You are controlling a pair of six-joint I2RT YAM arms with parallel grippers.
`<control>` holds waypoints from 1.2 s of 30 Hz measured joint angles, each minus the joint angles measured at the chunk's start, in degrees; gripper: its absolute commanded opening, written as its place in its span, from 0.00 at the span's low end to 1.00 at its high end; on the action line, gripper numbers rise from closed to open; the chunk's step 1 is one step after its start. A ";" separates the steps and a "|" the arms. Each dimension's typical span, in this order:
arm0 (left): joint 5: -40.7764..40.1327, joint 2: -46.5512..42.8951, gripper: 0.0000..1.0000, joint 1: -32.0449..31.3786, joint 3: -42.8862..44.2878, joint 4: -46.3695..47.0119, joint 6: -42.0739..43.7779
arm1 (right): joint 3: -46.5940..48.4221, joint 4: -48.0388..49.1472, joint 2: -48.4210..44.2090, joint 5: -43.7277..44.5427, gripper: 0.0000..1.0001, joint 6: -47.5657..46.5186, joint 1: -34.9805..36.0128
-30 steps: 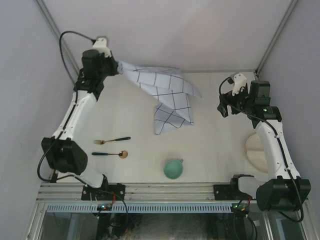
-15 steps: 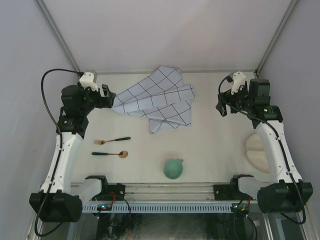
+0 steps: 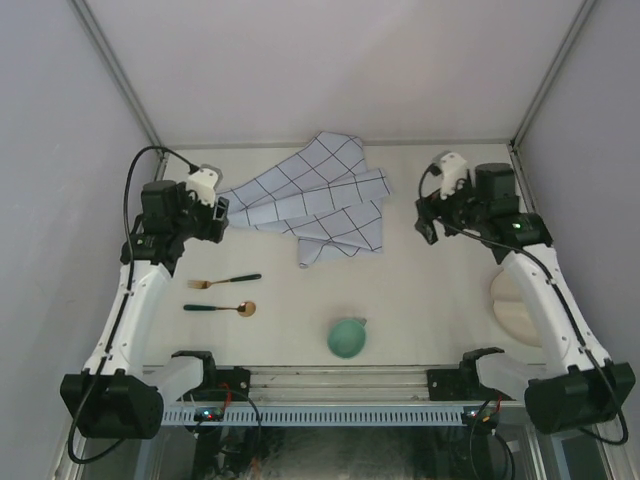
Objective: Set the dinner table for one person
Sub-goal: Place the napkin at the center of the board, then adjust the fork at the center of the board.
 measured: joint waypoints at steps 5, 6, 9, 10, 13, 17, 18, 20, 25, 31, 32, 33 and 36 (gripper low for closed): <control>-10.08 -5.33 0.75 5.84 -4.85 6.93 -3.39 | 0.02 2.51 9.97 3.91 0.83 -0.98 15.15; -11.87 -7.65 0.75 8.39 -6.36 8.57 -4.48 | 0.04 3.34 12.68 4.37 0.83 -1.14 17.38; -15.67 -12.46 0.74 14.95 -7.28 10.75 -6.71 | 2.75 4.79 22.40 5.86 0.82 -1.62 23.43; -16.37 -13.42 0.74 16.76 -7.17 11.41 -7.21 | 4.79 5.40 25.94 6.27 0.81 -1.70 25.11; -17.03 -14.56 0.74 19.98 -7.26 11.72 -7.76 | 13.35 6.05 35.71 6.32 0.79 -1.64 28.61; -17.42 -15.04 0.74 23.74 -8.02 11.08 -8.20 | 29.49 8.41 49.00 4.74 0.77 -1.05 32.76; -17.53 -15.39 0.74 24.55 -8.24 10.82 -8.20 | 32.74 8.90 51.60 4.22 0.76 -0.81 33.66; -17.64 -16.57 0.74 25.83 -8.61 10.10 -8.24 | 38.36 9.38 56.13 3.37 0.74 -0.17 35.23; -17.97 -19.58 0.74 27.19 -9.51 9.46 -8.22 | 47.54 10.36 65.75 1.40 0.71 1.66 38.84; -19.96 -20.04 0.73 29.14 -9.51 9.01 -9.16 | 49.40 10.49 73.02 0.87 0.69 4.00 42.64; -20.70 -19.98 0.73 29.42 -9.51 9.01 -9.29 | 49.40 10.49 73.83 0.92 0.69 4.37 43.23; -21.27 -19.91 0.73 29.64 -9.51 9.03 -9.53 | 49.40 10.49 74.27 0.98 0.69 4.55 43.65; -22.73 -19.56 0.72 30.25 -9.49 9.01 -10.05 | 49.40 10.45 75.30 1.57 0.69 4.87 45.18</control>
